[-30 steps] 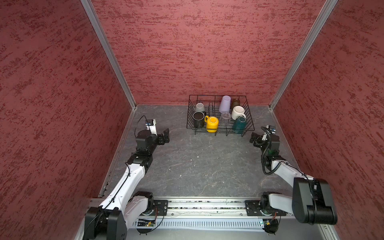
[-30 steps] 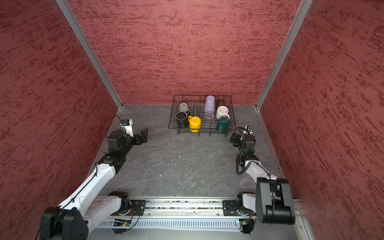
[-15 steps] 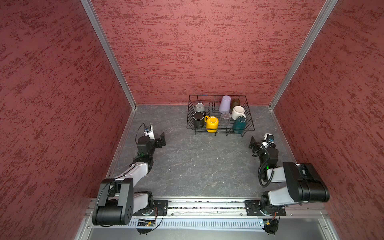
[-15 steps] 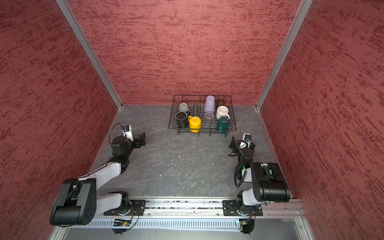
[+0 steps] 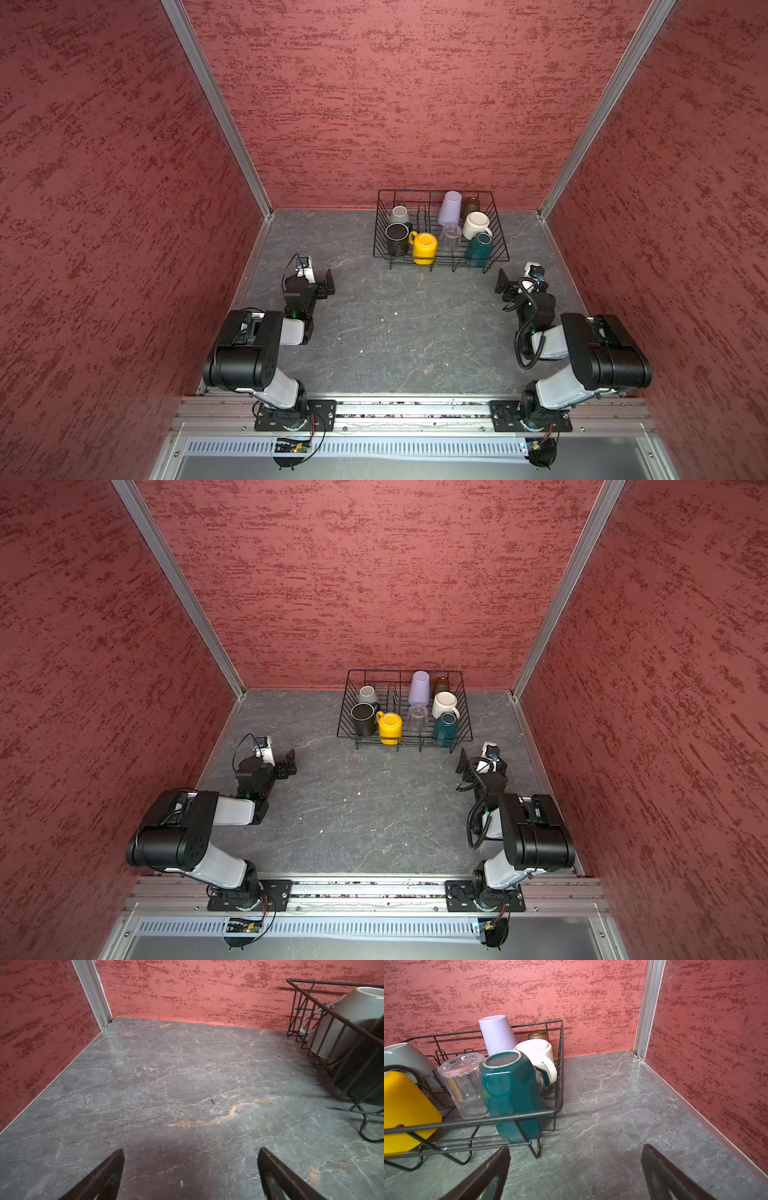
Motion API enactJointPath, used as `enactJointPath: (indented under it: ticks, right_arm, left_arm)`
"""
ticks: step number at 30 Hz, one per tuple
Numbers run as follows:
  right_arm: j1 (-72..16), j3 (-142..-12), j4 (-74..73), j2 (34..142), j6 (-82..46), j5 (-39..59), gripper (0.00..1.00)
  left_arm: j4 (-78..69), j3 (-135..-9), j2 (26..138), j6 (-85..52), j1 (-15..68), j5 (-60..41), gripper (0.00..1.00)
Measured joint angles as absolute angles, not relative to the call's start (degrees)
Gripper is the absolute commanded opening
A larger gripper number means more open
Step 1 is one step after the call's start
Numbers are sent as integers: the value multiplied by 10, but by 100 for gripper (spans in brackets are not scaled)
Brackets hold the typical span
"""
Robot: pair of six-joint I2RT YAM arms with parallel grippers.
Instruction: Load the cups into the dish rack
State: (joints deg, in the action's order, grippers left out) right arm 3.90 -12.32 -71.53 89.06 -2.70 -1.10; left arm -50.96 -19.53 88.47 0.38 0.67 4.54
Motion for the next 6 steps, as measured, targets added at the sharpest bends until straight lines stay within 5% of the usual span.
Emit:
enactJointPath:
  ticks: [6]
  right_arm:
    - [39, -136, -694, 891, -18, 17, 99]
  left_arm:
    - [-517, -201, 885, -5, 0, 61, 100]
